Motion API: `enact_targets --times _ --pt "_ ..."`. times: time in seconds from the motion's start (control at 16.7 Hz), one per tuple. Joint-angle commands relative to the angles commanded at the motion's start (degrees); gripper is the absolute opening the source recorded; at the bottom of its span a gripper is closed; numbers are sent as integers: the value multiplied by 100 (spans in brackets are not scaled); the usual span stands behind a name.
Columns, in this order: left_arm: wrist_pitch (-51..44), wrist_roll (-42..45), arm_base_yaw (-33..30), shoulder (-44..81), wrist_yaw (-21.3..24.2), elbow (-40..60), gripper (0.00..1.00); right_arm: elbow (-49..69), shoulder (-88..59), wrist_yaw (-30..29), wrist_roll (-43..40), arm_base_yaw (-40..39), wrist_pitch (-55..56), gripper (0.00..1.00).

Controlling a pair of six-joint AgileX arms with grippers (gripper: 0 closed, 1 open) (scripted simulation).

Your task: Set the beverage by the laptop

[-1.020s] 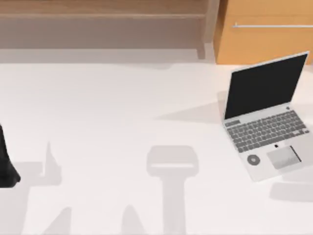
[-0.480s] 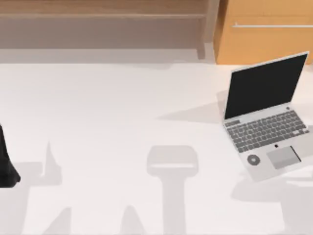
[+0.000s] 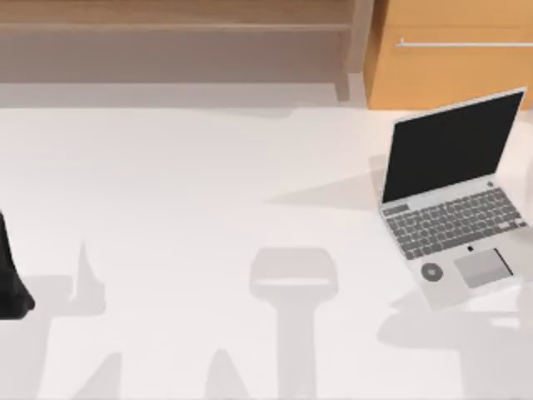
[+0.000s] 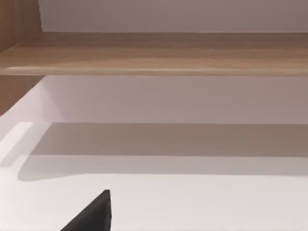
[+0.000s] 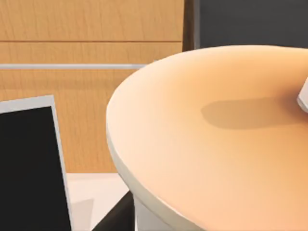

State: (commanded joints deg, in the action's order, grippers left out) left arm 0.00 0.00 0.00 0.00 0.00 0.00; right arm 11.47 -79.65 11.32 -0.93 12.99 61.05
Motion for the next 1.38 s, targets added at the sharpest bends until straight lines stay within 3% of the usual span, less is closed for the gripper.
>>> enact_targets --times 0.54,1.38 --pt "0 0 0 0 0 0 100 17 -77 -35 -2 37 139 0" --pt "0 0 0 0 0 0 100 -53 -1128 -34 24 7 1669 0"
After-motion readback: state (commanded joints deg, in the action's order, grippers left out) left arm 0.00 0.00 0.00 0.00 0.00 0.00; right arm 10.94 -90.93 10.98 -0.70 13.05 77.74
